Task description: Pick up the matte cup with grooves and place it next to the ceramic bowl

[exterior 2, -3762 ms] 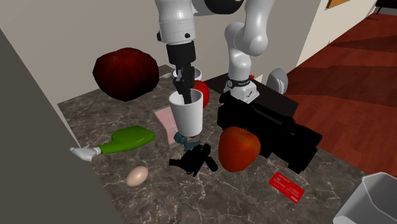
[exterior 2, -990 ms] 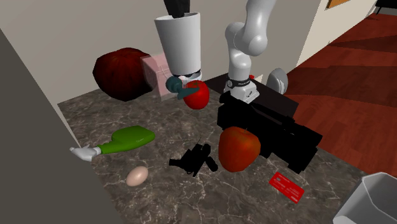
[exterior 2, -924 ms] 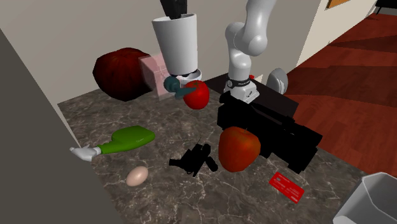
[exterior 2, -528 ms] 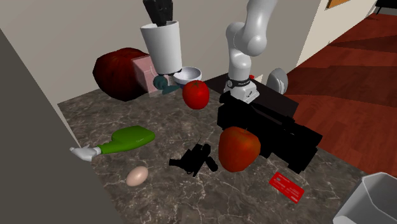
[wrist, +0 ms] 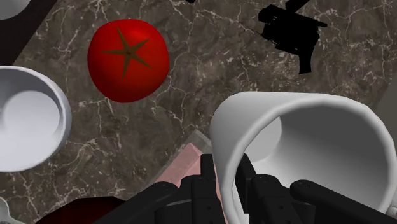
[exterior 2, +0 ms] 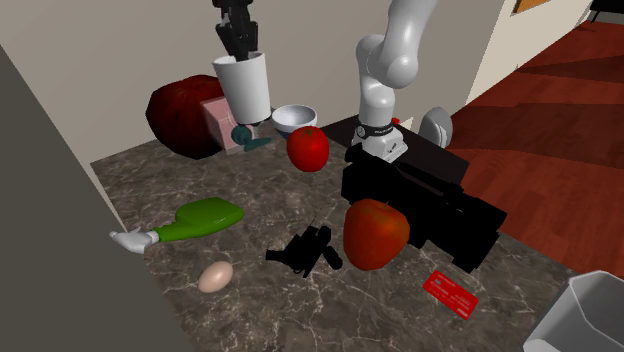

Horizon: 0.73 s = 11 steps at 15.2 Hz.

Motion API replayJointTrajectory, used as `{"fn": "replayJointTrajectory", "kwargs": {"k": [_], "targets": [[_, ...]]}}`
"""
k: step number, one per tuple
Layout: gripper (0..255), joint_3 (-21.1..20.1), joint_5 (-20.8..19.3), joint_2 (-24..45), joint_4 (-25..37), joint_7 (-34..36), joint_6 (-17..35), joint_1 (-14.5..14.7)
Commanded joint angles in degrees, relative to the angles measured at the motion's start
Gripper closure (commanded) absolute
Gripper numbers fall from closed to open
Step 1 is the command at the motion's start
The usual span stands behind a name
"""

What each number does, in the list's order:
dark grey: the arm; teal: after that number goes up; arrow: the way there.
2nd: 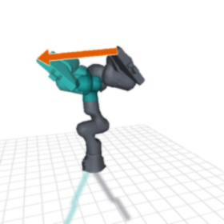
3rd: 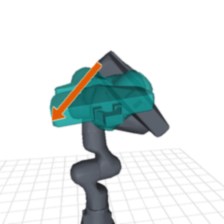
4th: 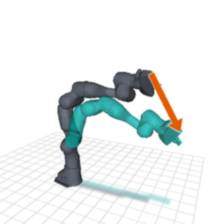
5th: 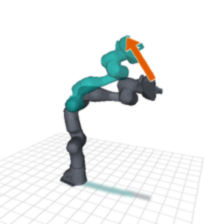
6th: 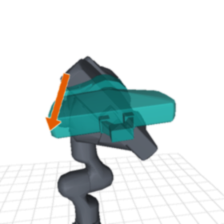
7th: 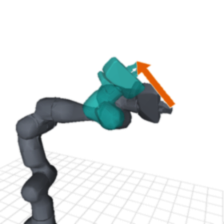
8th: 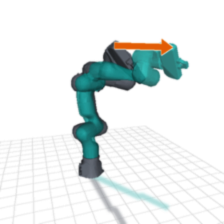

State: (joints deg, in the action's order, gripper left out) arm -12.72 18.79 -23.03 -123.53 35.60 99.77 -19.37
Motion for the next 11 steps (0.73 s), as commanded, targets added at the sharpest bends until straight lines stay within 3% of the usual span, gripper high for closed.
{"fn": "replayJointTrajectory", "kwargs": {"k": [1,11], "targets": [[255,-0.1,0.2,-0.3,-2.1,-0.6,1.8,0.0],[255,-0.9,1.1,0.6,-9.0,-2.2,9.4,0.3]]}}
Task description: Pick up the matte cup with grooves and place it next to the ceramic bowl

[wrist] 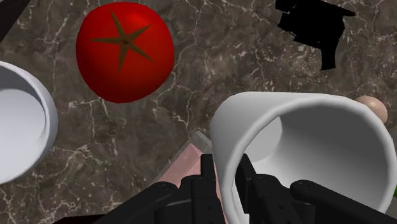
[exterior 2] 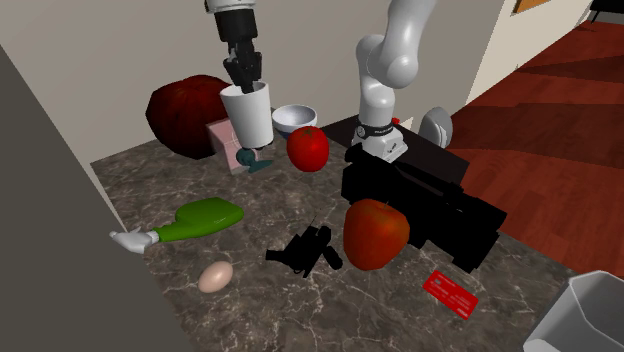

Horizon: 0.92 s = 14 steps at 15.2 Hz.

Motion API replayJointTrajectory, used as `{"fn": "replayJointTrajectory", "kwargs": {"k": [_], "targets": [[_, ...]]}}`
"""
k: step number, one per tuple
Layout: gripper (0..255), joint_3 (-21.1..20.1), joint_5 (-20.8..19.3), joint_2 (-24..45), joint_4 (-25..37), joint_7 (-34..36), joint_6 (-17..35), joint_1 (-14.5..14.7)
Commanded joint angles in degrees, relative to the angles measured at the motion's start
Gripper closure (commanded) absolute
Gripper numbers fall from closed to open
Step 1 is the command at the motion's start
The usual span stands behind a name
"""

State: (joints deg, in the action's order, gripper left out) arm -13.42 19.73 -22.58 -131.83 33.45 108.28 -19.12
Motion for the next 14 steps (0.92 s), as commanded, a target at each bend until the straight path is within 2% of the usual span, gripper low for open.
{"fn": "replayJointTrajectory", "kwargs": {"k": [1,14], "targets": [[255,-0.2,0.2,0.3,-1.3,-0.3,1.6,0.1],[255,-1.4,1.6,3.7,-8.5,-2.5,12.0,0.5]]}}
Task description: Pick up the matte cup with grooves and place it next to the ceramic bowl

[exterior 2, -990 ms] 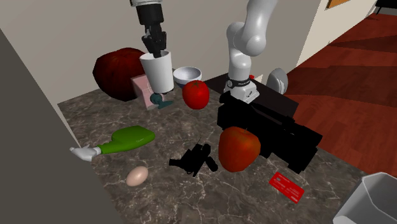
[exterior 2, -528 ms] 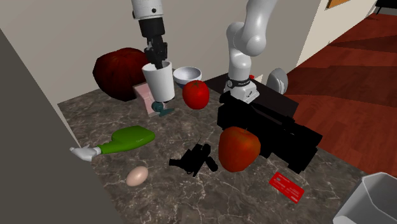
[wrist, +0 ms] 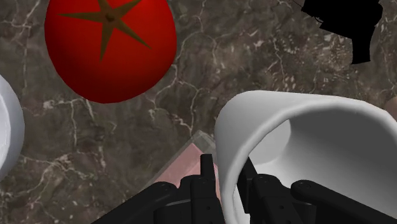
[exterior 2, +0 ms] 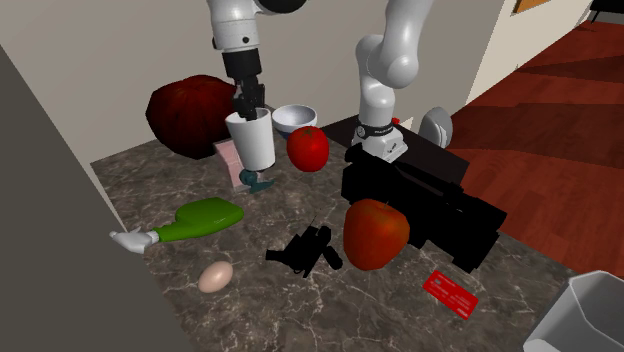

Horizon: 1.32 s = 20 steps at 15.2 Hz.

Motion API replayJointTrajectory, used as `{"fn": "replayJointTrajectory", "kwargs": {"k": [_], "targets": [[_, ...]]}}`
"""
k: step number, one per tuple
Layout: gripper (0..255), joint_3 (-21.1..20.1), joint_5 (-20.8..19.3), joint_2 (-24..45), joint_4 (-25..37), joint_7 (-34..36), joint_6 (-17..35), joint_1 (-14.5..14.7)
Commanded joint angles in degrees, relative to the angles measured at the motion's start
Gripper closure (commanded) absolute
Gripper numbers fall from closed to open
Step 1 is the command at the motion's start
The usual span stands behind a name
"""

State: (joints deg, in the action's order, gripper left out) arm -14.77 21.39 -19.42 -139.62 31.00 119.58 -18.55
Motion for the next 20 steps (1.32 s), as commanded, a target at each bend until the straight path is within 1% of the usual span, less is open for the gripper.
{"fn": "replayJointTrajectory", "kwargs": {"k": [1,5,9,17,18,19,20], "targets": [[255,-0.1,0.1,0.9,-1.1,-0.2,1.5,-0.1],[255,-0.6,0.6,2.5,-2.9,-1.0,4.8,-0.1],[255,-1.9,1.4,4.5,-4.5,-2.0,8.4,-0.8],[255,-4.3,2.2,4.3,-4.5,-2.6,8.2,-3.3],[0,-3.9,2.2,3.2,-4.6,-2.8,7.1,-3.4],[0,-4.1,2.5,3.2,-5.4,-2.9,7.9,-3.2],[0,-4.0,2.4,3.2,-5.2,-2.9,7.7,-3.3]]}}
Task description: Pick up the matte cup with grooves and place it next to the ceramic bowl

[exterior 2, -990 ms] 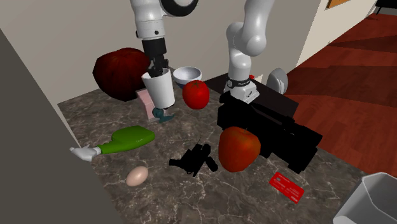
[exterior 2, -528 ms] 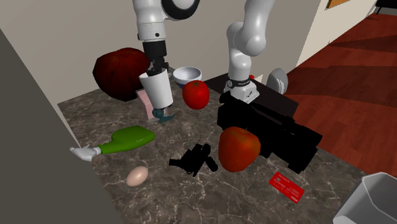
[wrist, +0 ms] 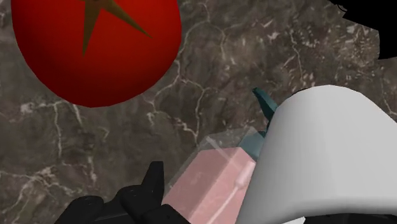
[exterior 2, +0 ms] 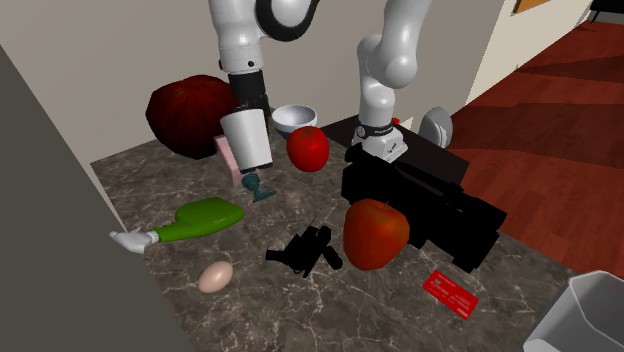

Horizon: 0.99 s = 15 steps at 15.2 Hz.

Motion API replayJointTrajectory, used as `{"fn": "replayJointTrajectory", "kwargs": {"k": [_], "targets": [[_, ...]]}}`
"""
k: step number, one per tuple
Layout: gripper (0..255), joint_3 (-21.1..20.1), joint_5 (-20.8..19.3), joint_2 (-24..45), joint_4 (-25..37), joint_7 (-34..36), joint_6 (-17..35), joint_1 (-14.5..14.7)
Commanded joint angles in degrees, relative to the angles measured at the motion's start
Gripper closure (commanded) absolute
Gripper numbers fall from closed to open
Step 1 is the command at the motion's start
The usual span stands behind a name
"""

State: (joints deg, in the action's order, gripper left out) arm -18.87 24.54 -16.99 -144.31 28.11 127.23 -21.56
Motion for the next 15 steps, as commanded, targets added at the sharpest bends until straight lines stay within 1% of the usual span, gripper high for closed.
{"fn": "replayJointTrajectory", "kwargs": {"k": [1,2,3,7,15], "targets": [[0,0.0,-0.6,0.4,-0.9,0.1,0.0,-0.1],[0,0.1,-0.6,0.4,-0.9,-0.1,0.0,-0.2],[0,-0.2,-0.9,1.9,0.2,0.3,0.5,-0.3],[0,1.6,-2.4,-2.1,4.1,0.6,-7.6,-1.3],[0,1.6,-2.4,-2.1,4.1,0.6,-7.6,-1.3]]}}
